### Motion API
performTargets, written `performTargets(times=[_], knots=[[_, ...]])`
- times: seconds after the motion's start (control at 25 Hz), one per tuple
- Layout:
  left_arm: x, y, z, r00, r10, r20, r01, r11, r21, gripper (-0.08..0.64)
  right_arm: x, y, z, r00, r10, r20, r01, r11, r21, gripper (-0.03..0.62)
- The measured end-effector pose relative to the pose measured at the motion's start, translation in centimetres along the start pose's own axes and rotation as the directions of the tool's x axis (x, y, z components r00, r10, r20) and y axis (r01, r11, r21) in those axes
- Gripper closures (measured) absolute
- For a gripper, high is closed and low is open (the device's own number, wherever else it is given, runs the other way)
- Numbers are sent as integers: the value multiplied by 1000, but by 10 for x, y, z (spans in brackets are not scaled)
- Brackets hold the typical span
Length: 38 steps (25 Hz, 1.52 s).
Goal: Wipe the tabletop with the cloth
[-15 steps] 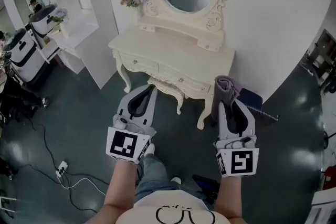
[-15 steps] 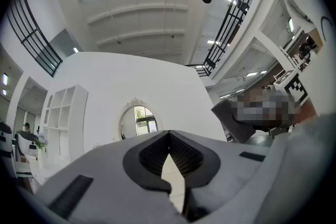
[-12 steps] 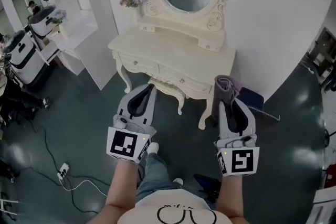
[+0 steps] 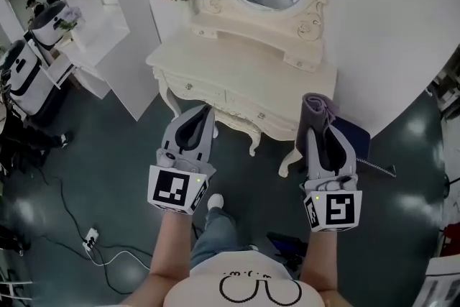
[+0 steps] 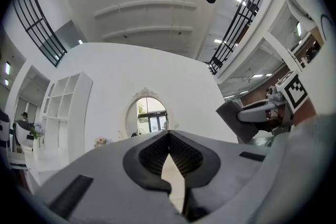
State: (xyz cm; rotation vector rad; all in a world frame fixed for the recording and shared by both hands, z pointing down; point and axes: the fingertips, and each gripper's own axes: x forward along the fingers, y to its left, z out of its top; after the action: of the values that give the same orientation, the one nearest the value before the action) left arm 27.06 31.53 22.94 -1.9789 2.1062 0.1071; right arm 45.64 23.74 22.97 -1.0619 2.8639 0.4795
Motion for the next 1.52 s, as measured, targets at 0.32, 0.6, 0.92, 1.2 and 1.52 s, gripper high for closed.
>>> performTargets(times=[0.32,0.6,0.92,1.2,1.52], knots=[[73,118,-50,1000,13,-29,-14,999,-52,562,132,34,-25,999,14,-49,-14,1000,-1,508],[127,201,-68,1000,-7,-29,5,998,-70,563,227,50,-34,998,-23,-64,24,1000,15,506],[150,248,-91,998,-22,-56,17,996,-85,561,284,74,-50,995,7,-101,-4,1000,28,506],[166,280,-121,996,-5,-90,-3,996,-91,563,334,86,-71,993,42,-108,-34,997,71,506],[228,333,-153,993,10,-117,-19,997,-76,562,430,91,-98,989,105,-105,-91,988,128,506]])
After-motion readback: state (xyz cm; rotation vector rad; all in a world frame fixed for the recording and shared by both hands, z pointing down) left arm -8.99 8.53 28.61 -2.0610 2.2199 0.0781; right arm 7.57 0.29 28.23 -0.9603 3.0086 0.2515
